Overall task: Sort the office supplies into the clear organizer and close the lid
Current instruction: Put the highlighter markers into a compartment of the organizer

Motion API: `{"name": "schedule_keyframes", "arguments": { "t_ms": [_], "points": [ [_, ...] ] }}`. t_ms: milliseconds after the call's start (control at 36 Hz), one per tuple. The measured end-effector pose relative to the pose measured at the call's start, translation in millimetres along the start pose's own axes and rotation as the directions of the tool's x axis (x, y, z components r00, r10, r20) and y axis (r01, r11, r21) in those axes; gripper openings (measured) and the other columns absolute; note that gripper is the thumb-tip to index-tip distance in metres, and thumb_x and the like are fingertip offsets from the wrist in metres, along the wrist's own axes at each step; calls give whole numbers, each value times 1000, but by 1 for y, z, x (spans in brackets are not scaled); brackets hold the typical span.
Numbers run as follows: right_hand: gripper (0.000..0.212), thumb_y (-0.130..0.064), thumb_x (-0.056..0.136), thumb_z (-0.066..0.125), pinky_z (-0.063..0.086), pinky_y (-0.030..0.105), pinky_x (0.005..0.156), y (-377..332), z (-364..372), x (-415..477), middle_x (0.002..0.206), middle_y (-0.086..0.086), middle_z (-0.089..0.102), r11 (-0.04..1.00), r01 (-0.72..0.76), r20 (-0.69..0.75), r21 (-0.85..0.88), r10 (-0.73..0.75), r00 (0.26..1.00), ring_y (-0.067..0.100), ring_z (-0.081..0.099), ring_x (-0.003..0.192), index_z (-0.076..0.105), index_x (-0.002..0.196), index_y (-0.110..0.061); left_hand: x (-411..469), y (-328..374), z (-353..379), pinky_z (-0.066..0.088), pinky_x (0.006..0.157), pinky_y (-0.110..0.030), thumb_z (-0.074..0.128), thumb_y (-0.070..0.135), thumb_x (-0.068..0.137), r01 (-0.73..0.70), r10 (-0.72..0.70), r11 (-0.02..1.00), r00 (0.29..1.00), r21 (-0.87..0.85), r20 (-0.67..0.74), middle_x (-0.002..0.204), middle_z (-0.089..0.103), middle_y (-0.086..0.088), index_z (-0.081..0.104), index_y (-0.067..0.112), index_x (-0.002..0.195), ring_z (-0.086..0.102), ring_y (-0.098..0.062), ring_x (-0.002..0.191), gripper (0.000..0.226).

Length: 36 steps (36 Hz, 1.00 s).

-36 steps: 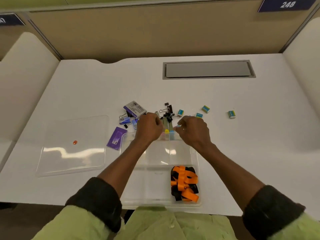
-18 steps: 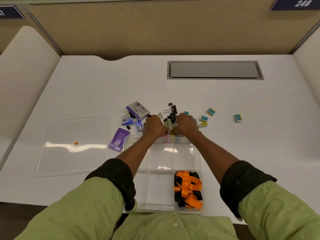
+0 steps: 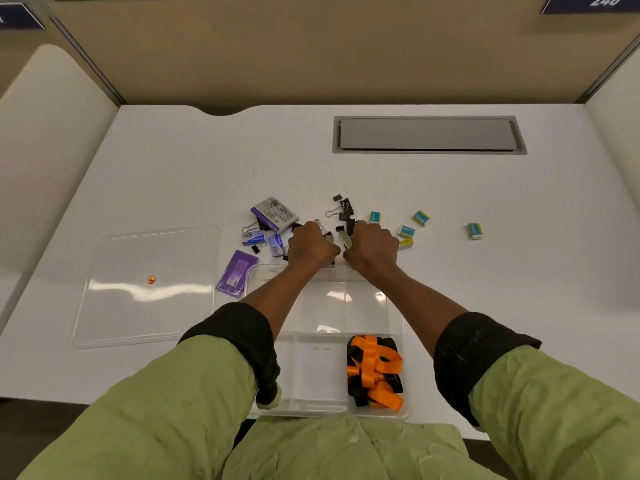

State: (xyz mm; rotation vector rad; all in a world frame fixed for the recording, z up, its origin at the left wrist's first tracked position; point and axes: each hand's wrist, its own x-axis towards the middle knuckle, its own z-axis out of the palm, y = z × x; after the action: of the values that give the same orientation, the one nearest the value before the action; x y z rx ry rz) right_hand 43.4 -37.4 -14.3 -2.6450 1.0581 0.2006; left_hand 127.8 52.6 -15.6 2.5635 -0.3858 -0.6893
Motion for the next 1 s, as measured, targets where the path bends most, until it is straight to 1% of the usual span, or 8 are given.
{"name": "schedule_keyframes", "arguments": {
  "t_ms": [83,194,306,417,583,667,889,1000],
  "points": [
    [33,-24,77,72,42,33,66,4,0,1,101,11,66,996,-37,-22,81,39,999,32,65,92,58,106,-11,0,-2,-4,63,71,-39,85,35,69,2,-4,999,999,-49,-39,96,69,-13,64,6,97,70,-29,84,45],
    [30,-24,75,71,42,32,62,7,-8,-2,92,11,68,974,-75,-87,216,96,992,33,66,87,58,98,-10,-2,-4,-20,65,72,-40,82,30,69,-32,21,991,996,-132,-84,79,74,-10,73,6,83,74,-26,74,29],
    [36,-29,75,71,42,34,67,2,-29,-16,95,5,72,936,-91,-157,339,151,976,30,66,89,61,108,-17,-10,-8,-39,65,72,-40,85,22,74,-106,58,967,977,-232,-205,72,75,-2,74,14,73,73,-18,68,14],
    [42,-35,75,72,39,33,71,-8,-47,-40,102,1,70,915,-83,-142,394,150,978,28,64,97,59,113,-25,-22,-14,-68,65,74,-40,83,19,72,-128,35,937,961,-326,-274,74,76,1,78,12,77,74,-17,69,10],
    [50,-41,74,77,54,37,71,-35,-22,-83,94,3,71,961,-6,14,278,2,1000,26,68,84,55,115,-24,-50,-36,-100,65,78,-45,84,20,70,-84,-52,883,960,-462,-274,70,75,0,77,16,77,75,-21,72,11],
    [47,-36,74,76,51,34,65,-47,0,-95,98,5,69,978,1,96,209,-21,995,28,66,86,54,113,-20,-63,-50,-108,65,80,-44,86,21,75,-73,-57,876,966,-476,-253,74,76,-2,78,13,85,76,-19,72,15],
    [50,-23,84,69,38,32,63,-78,29,-108,103,10,68,997,63,71,-39,-60,996,31,67,91,46,127,-10,-89,-74,-126,65,79,-39,84,18,79,-66,-37,884,977,-463,-211,74,76,2,75,20,85,75,-14,69,11],
    [61,-26,82,73,44,35,65,-85,38,-112,106,10,65,999,43,81,4,-43,996,30,66,92,44,133,-12,-93,-87,-132,66,77,-39,84,18,79,-79,-9,891,981,-447,-193,74,74,2,75,18,88,73,-15,67,13]
  ]
}}
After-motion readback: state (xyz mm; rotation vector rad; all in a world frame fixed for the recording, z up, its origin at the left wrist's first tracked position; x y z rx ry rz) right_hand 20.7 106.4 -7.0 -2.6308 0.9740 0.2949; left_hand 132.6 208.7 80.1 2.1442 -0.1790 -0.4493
